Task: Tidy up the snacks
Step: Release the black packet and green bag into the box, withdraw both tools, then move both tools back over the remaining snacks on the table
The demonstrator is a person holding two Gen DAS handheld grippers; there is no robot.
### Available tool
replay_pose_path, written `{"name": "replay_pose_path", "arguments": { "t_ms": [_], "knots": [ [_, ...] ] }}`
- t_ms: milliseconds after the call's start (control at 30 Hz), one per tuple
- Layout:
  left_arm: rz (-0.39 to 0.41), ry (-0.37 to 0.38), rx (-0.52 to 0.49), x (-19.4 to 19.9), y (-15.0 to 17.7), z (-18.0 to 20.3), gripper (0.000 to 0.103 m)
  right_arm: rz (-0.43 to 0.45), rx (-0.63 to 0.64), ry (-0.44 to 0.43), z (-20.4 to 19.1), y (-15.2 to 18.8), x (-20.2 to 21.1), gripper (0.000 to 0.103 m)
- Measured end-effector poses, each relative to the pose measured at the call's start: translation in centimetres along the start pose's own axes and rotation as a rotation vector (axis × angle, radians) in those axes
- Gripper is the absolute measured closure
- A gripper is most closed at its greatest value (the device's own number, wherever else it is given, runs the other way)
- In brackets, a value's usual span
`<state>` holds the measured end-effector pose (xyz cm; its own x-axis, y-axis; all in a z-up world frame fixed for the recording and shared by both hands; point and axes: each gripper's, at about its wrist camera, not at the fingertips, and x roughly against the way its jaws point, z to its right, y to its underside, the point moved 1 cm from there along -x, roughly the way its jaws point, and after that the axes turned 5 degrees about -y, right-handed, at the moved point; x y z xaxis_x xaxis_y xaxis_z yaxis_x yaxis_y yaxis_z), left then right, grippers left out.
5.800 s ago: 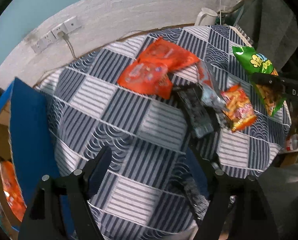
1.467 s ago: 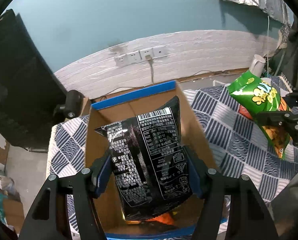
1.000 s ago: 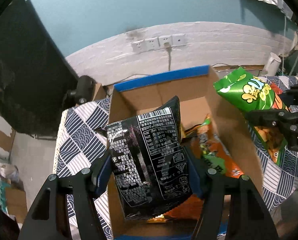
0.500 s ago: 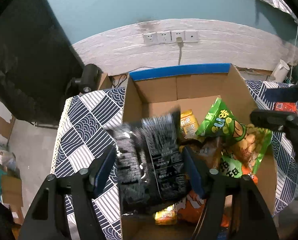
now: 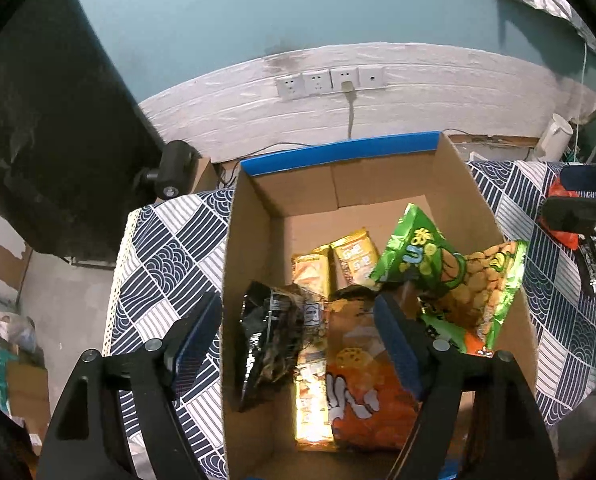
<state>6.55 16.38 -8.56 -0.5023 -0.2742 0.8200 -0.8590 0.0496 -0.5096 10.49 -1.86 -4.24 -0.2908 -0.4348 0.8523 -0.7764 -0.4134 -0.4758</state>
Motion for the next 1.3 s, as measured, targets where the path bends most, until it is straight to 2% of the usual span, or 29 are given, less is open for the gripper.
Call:
{"name": "replay_pose_path", "arguments": {
  "t_ms": [300,400,600,1133,1300],
  "knots": [
    [0.022,0.016,-0.019,1.5,-0.4,1.7,0.023,0.023,-0.030,0.050,3.1,2.1,2.6,0.038],
    [0.029,0.024,-0.035,1.9,-0.4,2.5,0.023,0.027,-0.033,0.073,4.1,2.8,3.3,0.033],
    [0.040,0.046,-0.077,2.7,-0.7,5.0,0.023,0.033,-0.064,0.106,6.5,4.7,4.9,0.032],
    [0.064,0.144,-0.245,5.0,-1.8,15.8,0.023,0.021,-0.247,0.211,16.6,13.0,9.2,0.028],
    [0.044,0.174,-0.299,5.1,-1.5,19.3,0.023,0.014,-0.315,0.250,20.2,15.7,10.4,0.028]
  ]
}}
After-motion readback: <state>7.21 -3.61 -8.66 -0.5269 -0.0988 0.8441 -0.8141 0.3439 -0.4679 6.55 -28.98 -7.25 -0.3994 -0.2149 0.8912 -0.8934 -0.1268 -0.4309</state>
